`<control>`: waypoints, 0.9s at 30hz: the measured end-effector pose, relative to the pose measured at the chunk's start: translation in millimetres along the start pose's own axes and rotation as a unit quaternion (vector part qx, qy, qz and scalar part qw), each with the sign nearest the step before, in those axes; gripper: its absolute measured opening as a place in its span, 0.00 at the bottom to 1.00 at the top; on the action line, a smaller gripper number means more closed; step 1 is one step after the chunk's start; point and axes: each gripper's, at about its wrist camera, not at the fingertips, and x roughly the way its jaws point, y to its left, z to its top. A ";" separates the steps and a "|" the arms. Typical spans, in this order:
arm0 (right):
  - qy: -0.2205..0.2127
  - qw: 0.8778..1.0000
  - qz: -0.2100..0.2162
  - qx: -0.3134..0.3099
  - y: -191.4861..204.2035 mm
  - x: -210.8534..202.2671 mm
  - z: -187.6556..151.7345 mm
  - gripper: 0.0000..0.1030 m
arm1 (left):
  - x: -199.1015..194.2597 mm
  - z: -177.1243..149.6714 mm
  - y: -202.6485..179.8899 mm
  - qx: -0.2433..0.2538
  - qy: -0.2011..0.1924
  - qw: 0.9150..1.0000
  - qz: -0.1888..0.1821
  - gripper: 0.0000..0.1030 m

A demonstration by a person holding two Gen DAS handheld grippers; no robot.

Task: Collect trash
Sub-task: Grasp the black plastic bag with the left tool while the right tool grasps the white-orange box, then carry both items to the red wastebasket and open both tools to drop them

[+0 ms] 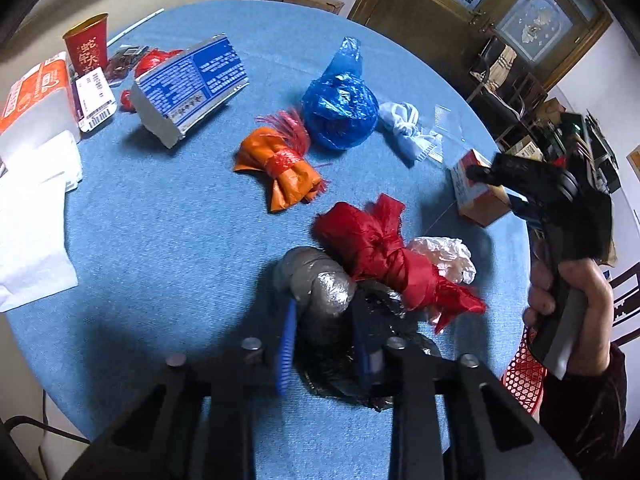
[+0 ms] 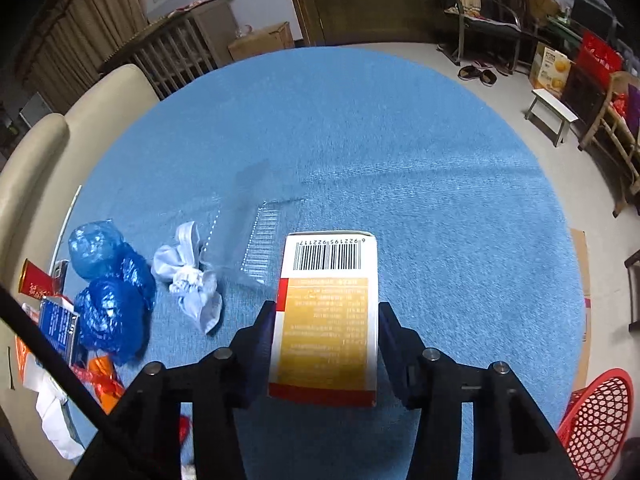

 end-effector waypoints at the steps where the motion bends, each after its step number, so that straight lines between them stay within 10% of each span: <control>1: -0.003 1.000 0.003 -0.002 -1.8 -3.6 -2.4 0.49 | -1.1 -0.7 2.6 -0.003 0.000 1.000 -0.001 0.22; 15: -0.070 0.994 0.079 -0.038 -38.9 -94.6 -60.2 0.49 | -56.9 -4.2 1.7 0.008 -0.064 0.998 0.022 0.13; 27: -0.099 0.992 0.075 0.017 -129.5 -147.8 -113.6 0.49 | -101.7 -16.4 -102.9 0.150 -0.120 0.981 -0.006 0.13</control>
